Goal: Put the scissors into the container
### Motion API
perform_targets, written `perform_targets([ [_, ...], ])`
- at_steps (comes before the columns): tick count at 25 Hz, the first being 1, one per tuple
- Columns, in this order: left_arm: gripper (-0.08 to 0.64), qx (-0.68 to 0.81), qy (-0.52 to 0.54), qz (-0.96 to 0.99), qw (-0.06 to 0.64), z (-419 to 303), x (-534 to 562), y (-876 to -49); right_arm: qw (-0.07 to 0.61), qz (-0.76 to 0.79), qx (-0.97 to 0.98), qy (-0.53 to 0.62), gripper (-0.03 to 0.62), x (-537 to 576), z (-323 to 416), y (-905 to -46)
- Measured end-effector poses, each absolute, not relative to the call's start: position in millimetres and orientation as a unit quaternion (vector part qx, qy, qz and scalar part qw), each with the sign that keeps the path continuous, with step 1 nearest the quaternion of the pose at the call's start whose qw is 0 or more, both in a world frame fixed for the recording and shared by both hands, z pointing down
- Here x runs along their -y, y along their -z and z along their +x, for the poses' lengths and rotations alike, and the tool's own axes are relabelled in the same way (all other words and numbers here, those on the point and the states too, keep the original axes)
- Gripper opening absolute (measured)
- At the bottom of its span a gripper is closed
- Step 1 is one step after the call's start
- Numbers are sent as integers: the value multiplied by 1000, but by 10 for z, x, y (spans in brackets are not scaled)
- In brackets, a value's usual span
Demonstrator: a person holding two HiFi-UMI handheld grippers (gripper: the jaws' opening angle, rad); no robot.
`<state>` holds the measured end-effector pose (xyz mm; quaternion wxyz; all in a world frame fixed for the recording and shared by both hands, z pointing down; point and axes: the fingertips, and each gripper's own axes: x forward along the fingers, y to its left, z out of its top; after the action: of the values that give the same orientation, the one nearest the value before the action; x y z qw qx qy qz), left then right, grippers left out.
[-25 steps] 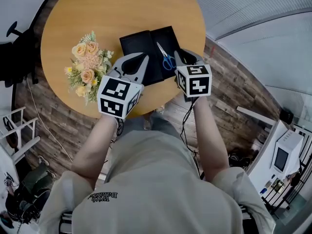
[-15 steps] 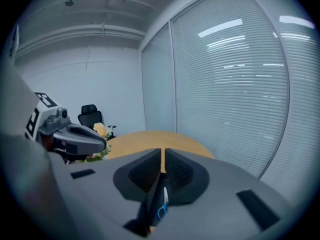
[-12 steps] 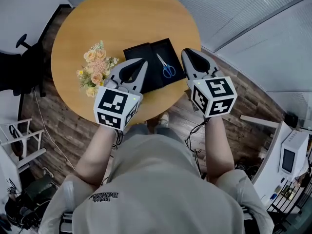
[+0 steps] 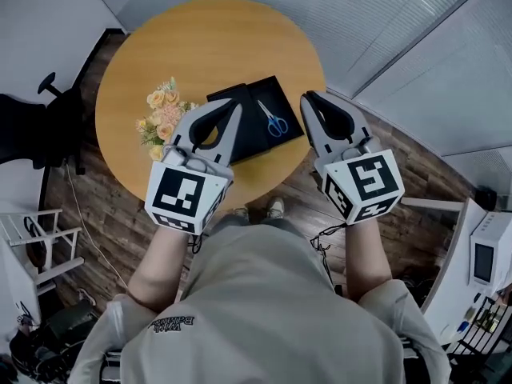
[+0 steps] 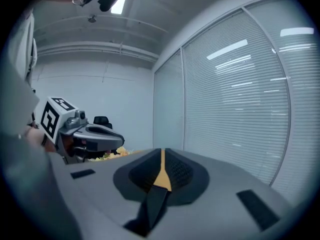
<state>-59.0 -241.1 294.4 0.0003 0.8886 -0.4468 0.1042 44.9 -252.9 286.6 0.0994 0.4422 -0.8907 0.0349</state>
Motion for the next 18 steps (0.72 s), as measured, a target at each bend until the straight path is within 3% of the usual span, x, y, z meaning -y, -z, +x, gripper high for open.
perform_targets([
  [13, 21, 465, -38, 883, -58, -560, 2090, -2406, 56, 444, 894, 19, 43, 2095, 551, -2407],
  [18, 21, 467, -46, 883, -35, -556, 2025, -2512, 55, 450, 891, 7, 43, 2018, 596, -2482],
])
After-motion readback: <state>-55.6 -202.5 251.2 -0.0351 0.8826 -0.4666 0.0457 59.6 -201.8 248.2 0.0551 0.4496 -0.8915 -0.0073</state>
